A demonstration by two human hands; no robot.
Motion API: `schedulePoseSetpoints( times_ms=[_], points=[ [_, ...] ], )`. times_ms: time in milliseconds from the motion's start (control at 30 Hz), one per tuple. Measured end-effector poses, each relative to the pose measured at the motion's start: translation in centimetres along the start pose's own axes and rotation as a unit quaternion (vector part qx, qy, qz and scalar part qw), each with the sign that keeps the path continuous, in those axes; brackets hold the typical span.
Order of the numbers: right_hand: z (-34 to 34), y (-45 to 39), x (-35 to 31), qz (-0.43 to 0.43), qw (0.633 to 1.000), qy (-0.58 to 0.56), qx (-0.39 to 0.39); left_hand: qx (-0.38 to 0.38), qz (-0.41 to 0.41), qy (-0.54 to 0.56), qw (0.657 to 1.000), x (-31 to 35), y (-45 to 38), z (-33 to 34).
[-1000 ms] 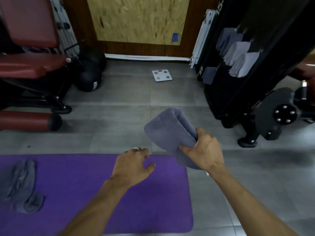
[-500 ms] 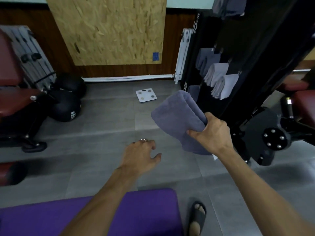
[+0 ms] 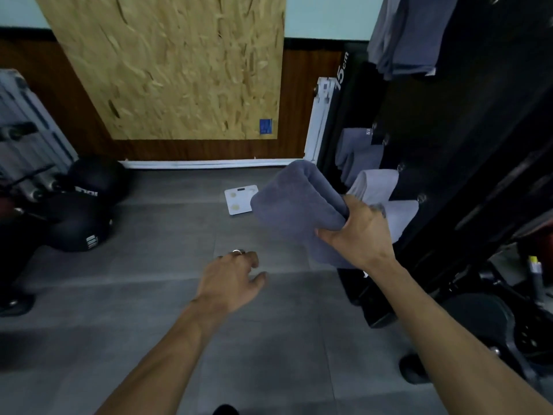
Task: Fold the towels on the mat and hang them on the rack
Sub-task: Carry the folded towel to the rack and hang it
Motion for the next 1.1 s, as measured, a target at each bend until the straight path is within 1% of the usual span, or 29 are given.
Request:
schedulePoseSetpoints(
  times_ms=[100, 200, 267, 333, 367, 433, 500, 567, 633, 700, 833, 933, 1033, 1100],
  points=[
    [0.4, -5.3, 1.4, -0.016, 0.999, 0.023, 0.014, 0.030, -0.005, 0.049, 0.998, 0.9, -6.4, -1.2],
    [1.2, -10.6, 2.6, -0.017, 0.999, 0.037, -0.001, 0.065, 0.025, 0.069, 0.995, 1.5, -13.8, -2.7],
    [2.0, -14.0, 3.4, -0.017, 0.999, 0.043, -0.012, 0.088, 0.055, 0.125, 0.987, 2.1, -19.1, -4.1],
    [2.3, -17.4, 3.7, -0.010, 0.999, 0.033, -0.022, 0.091, 0.086, 0.213, 0.969, 3.1, -24.3, -5.9],
    [2.7, -19.0, 3.9, 0.001, 0.999, 0.025, -0.033, 0.086, 0.126, 0.257, 0.954, 4.1, -26.7, -7.0],
    [3.5, -21.8, 4.3, 0.023, 0.998, 0.012, -0.061, 0.038, 0.251, 0.301, 0.919, 7.4, -30.3, -9.0],
    [4.0, -24.3, 5.0, 0.032, 0.997, -0.017, -0.068, -0.025, 0.366, 0.278, 0.888, 10.7, -33.3, -10.2],
    [3.8, -26.1, 6.0, 0.069, 0.994, -0.059, -0.065, -0.052, 0.420, 0.232, 0.876, 12.9, -36.5, -10.8],
    [2.9, -27.8, 6.4, 0.084, 0.992, -0.090, -0.039, -0.070, 0.437, 0.231, 0.866, 14.9, -39.5, -11.6],
    [1.4, -29.3, 6.1, 0.096, 0.987, -0.128, 0.001, -0.097, 0.437, 0.260, 0.856, 17.3, -41.7, -12.4],
    [-0.9, -31.5, 5.7, 0.074, 0.968, -0.228, 0.066, -0.150, 0.423, 0.283, 0.848, 22.0, -45.3, -12.7],
    [-3.1, -32.6, 8.6, 0.090, 0.946, -0.282, 0.132, -0.209, 0.419, 0.276, 0.839, 25.8, -47.2, -12.2],
    [-5.5, -33.6, 11.6, 0.103, 0.927, -0.319, 0.168, -0.298, 0.372, 0.323, 0.818, 29.5, -48.5, -11.9],
    [-7.2, -34.4, 13.3, 0.106, 0.912, -0.347, 0.191, -0.312, 0.366, 0.315, 0.818, 32.2, -49.3, -12.4]
  ],
)
Point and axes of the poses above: each hand's wrist, its own y-axis away from the middle knuckle, its own z-axis out of the palm, x = y × z, the point moved 9 cm from there along -y, towards the middle knuckle, and after that the axes turned 5 degrees about x, right-handed, at the moved point
